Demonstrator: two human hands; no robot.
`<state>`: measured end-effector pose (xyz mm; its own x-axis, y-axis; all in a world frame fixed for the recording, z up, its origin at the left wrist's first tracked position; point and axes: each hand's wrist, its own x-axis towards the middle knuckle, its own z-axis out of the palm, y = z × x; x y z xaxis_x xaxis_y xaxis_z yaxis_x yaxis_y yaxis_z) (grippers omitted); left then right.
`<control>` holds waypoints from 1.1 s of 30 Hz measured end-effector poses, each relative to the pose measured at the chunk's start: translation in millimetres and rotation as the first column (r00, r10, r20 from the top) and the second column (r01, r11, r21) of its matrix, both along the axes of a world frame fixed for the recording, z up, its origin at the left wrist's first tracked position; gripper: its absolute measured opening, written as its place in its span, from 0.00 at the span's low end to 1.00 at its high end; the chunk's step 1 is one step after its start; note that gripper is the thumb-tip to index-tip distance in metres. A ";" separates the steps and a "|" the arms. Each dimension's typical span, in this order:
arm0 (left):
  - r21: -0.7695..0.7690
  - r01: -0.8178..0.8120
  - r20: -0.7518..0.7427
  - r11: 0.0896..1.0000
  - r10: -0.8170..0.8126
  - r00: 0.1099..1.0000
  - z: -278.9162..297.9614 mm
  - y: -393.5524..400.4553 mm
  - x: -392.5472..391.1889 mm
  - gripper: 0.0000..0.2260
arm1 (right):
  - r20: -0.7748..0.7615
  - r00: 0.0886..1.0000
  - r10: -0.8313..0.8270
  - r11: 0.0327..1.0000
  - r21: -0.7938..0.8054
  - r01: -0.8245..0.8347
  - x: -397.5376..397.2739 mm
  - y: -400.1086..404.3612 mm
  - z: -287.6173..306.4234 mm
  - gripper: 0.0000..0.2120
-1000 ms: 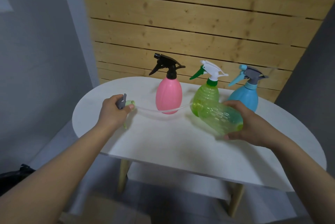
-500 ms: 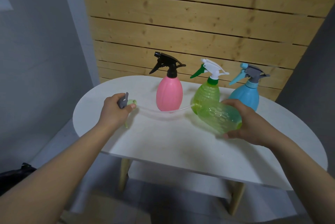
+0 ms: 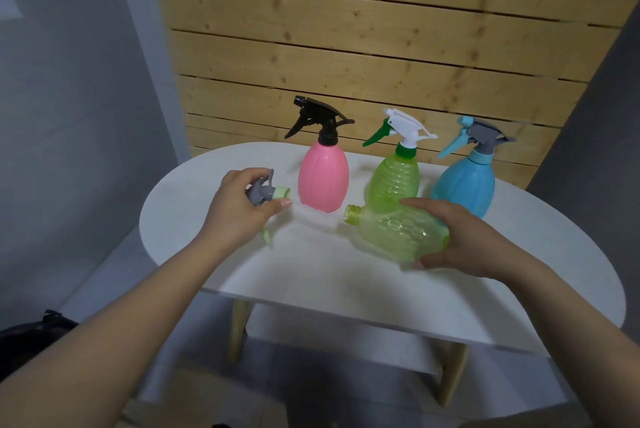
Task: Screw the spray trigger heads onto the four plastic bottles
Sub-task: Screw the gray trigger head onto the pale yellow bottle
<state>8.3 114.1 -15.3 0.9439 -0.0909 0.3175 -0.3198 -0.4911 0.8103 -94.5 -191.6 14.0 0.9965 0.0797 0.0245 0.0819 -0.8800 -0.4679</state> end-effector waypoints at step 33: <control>-0.067 0.506 -0.337 0.860 -0.497 0.800 24.6 -6.7 -28.9 0.12 | -0.292 0.925 0.244 0.585 0.805 0.100 1.8 30.1 -9.1 0.16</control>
<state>-20.7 107.4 9.2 0.8116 -0.5841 -0.0135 -0.2426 -0.3579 0.9017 -92.7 -161.5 4.9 0.9383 0.2712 -0.2145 -0.1840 -0.1335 -0.9738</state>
